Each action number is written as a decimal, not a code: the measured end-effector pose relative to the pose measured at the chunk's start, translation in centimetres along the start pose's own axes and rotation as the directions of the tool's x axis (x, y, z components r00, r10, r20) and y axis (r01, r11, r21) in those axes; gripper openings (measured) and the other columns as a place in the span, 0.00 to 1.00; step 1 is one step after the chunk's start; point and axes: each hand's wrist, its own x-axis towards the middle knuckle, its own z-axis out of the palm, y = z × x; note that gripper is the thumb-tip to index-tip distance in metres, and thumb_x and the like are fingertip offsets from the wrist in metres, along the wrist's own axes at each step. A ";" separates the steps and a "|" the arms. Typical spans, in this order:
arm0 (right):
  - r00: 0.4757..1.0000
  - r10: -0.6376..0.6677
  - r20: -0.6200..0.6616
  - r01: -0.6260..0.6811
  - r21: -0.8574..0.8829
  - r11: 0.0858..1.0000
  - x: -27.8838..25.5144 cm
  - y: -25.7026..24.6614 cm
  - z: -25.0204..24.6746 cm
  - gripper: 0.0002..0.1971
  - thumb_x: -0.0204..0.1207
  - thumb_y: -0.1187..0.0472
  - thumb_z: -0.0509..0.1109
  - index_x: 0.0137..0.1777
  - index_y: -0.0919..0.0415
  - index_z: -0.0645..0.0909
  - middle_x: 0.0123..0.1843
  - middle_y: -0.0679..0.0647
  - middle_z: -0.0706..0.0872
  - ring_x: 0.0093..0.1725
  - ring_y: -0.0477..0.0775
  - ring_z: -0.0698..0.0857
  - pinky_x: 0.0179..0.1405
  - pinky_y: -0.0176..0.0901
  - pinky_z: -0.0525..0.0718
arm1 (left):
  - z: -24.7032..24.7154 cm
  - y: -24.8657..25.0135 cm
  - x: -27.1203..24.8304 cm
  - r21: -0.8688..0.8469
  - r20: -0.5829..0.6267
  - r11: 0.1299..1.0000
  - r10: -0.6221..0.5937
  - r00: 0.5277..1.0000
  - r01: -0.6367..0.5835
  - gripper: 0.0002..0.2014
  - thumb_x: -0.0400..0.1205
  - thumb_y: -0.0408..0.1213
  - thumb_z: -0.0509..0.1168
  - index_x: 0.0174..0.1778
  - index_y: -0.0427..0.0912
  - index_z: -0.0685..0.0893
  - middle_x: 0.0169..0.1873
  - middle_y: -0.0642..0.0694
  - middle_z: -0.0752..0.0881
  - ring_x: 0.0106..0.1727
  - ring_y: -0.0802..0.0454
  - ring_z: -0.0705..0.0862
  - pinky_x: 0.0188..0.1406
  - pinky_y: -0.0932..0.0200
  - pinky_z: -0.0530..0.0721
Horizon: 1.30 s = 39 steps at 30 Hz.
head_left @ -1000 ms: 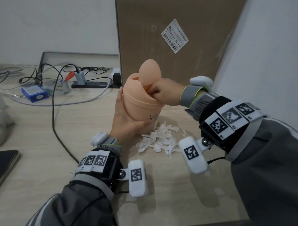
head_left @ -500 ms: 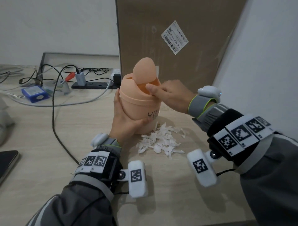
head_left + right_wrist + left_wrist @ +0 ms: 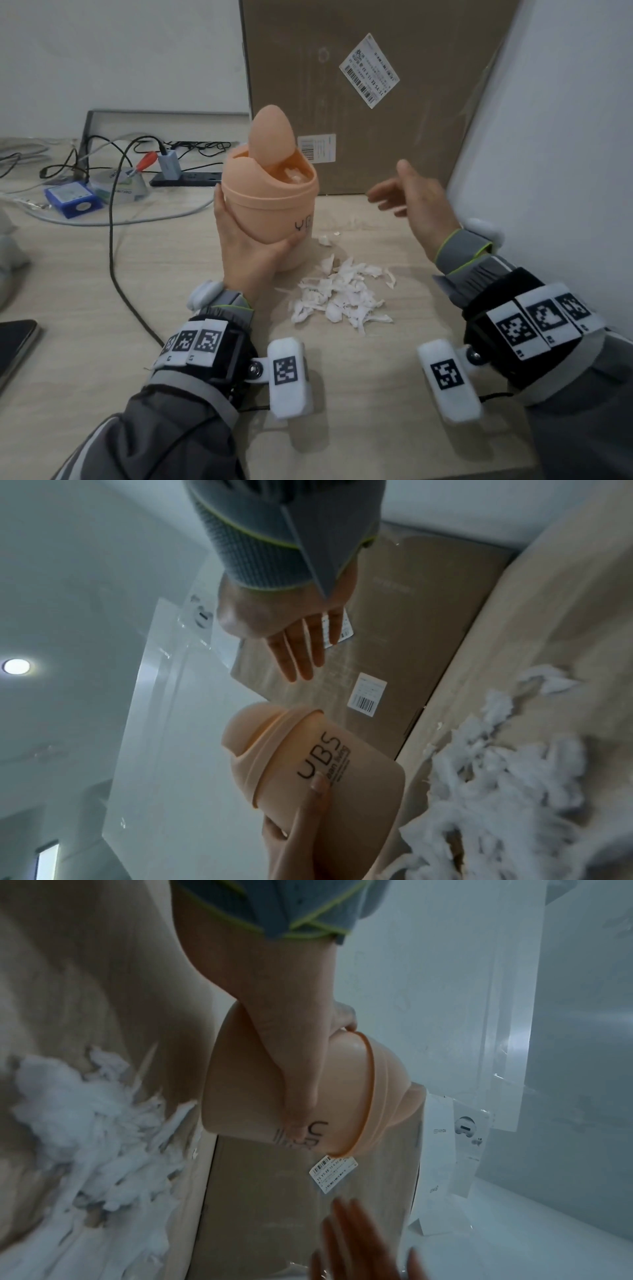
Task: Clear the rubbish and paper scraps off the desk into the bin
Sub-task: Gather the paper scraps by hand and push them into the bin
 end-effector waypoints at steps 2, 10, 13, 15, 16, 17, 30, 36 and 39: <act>0.988 0.154 0.030 -0.154 -0.019 0.988 0.0 1.6 -0.8 0.26 0.85 0.49 0.50 0.40 0.59 0.87 0.42 0.52 0.91 0.40 0.50 0.85 0.43 0.43 0.77 | -0.2 -0.3 0.3 0.033 -0.084 0.999 -0.022 0.996 0.025 0.69 0.54 0.56 0.85 0.85 0.63 0.45 0.82 0.50 0.65 0.80 0.50 0.70 0.79 0.39 0.73; 0.828 0.343 0.443 -0.122 -0.455 0.882 2.1 4.5 1.4 0.19 0.83 0.49 0.59 0.69 0.56 0.77 0.72 0.52 0.77 0.69 0.54 0.75 0.61 0.41 0.69 | -0.8 -0.5 0.6 0.089 -0.209 0.994 -0.044 0.977 0.064 0.70 0.52 0.60 0.80 0.87 0.53 0.46 0.84 0.47 0.62 0.83 0.47 0.65 0.83 0.38 0.67; 0.748 0.404 0.527 -0.023 -0.587 0.809 3.5 4.1 3.5 0.25 0.82 0.48 0.60 0.78 0.52 0.65 0.81 0.51 0.65 0.78 0.56 0.66 0.69 0.45 0.66 | -0.9 -0.6 0.7 0.105 -0.208 0.992 -0.052 0.977 0.075 0.70 0.52 0.60 0.80 0.87 0.54 0.46 0.84 0.47 0.61 0.83 0.46 0.65 0.82 0.38 0.67; 0.719 0.422 0.553 0.044 -0.643 0.765 4.4 3.8 4.8 0.28 0.83 0.49 0.59 0.81 0.52 0.59 0.83 0.52 0.61 0.80 0.57 0.63 0.74 0.48 0.64 | -0.9 -0.6 0.7 0.107 -0.202 0.991 -0.056 0.978 0.079 0.70 0.52 0.60 0.79 0.87 0.54 0.45 0.84 0.46 0.61 0.83 0.45 0.65 0.82 0.37 0.68; 0.700 0.436 0.565 0.078 -0.668 0.740 4.9 3.7 5.4 0.29 0.83 0.48 0.58 0.82 0.53 0.56 0.83 0.52 0.59 0.81 0.57 0.62 0.75 0.49 0.63 | -0.9 -0.6 0.7 0.109 -0.201 0.991 -0.060 0.978 0.083 0.70 0.52 0.60 0.78 0.87 0.54 0.45 0.84 0.46 0.61 0.83 0.45 0.65 0.82 0.37 0.68; 0.679 0.453 0.578 0.111 -0.690 0.715 5.4 3.6 6.0 0.30 0.83 0.47 0.58 0.83 0.53 0.54 0.84 0.52 0.57 0.82 0.57 0.60 0.77 0.50 0.61 | -0.9 -0.6 0.7 0.111 -0.205 0.990 -0.067 0.977 0.092 0.70 0.51 0.60 0.78 0.87 0.55 0.45 0.84 0.46 0.61 0.83 0.45 0.65 0.81 0.37 0.68; 0.588 0.364 0.722 0.191 -0.562 0.805 1.6 2.4 2.5 0.17 0.82 0.52 0.62 0.69 0.52 0.80 0.71 0.45 0.80 0.70 0.48 0.78 0.74 0.44 0.70 | -0.9 -0.6 0.8 0.107 -0.170 0.991 -0.064 0.983 0.083 0.70 0.51 0.61 0.80 0.87 0.55 0.46 0.83 0.46 0.61 0.83 0.46 0.65 0.82 0.38 0.68; 0.869 0.275 0.412 -0.121 -0.363 0.924 -0.9 2.3 -2.2 0.13 0.82 0.56 0.62 0.49 0.61 0.86 0.52 0.54 0.89 0.48 0.51 0.87 0.43 0.42 0.80 | -0.8 -0.2 0.6 0.108 -0.179 0.992 -0.045 0.983 0.065 0.70 0.52 0.61 0.78 0.87 0.51 0.47 0.83 0.45 0.63 0.82 0.46 0.66 0.82 0.39 0.68; 0.824 0.435 0.363 -0.303 -0.367 0.880 -2.3 3.5 -3.6 0.13 0.82 0.56 0.62 0.40 0.60 0.81 0.38 0.55 0.86 0.32 0.51 0.85 0.28 0.38 0.75 | -0.7 -0.2 0.6 0.094 -0.186 0.994 -0.033 0.982 0.051 0.69 0.52 0.60 0.78 0.87 0.51 0.48 0.83 0.45 0.63 0.82 0.45 0.67 0.82 0.39 0.68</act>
